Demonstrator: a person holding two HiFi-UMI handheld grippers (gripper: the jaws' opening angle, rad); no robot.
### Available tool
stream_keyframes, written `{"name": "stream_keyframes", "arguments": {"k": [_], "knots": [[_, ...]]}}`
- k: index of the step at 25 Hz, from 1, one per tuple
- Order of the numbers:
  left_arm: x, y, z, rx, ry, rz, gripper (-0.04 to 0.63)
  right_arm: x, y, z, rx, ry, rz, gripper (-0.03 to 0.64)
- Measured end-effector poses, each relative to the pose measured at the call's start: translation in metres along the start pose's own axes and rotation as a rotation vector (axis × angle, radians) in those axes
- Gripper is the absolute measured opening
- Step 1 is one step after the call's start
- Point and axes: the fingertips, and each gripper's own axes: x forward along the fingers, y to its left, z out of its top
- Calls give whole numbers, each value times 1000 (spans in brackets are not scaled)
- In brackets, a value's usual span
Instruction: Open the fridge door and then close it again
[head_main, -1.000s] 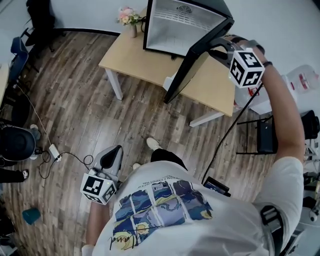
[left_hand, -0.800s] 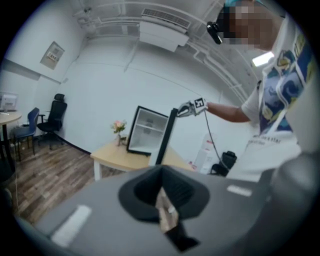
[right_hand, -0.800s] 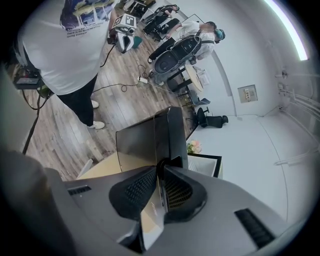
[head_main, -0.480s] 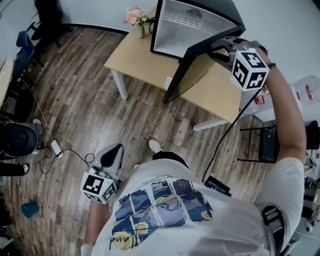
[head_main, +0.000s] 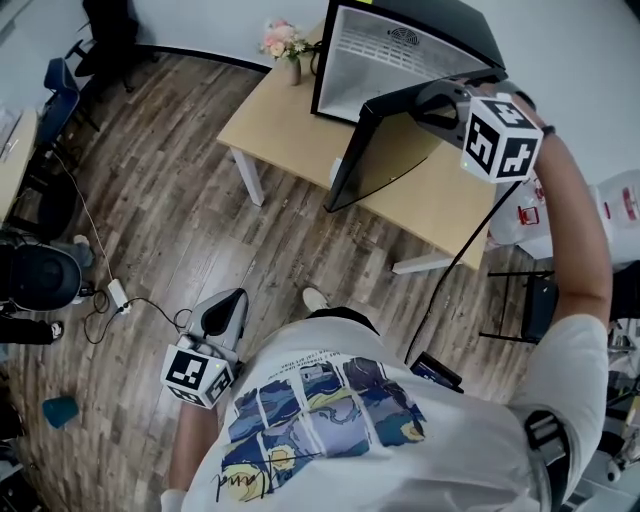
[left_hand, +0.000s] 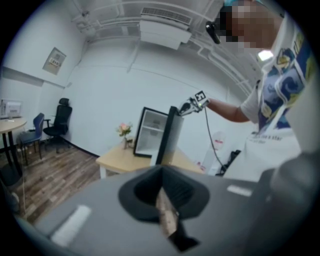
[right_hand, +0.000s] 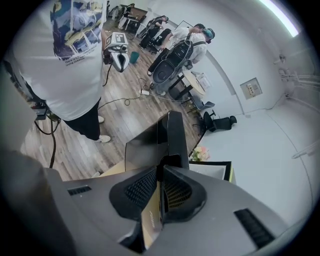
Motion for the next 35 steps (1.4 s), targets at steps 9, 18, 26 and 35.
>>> {"name": "stream_keyframes", "arguments": {"k": [9,18,26,35], "knots": [[20,3,10,5,2,27,8,11,-14,4,30,-47,62,38],[34,12,16,-5,12,69,8,25,-40,4,145,-150,105,37],[48,19,19,-19,11,108,8,37,-56,1,197,-173,141,35],[62,24,23,-25,3,141,8,55,-82,-5,247,-155,116,35]]}}
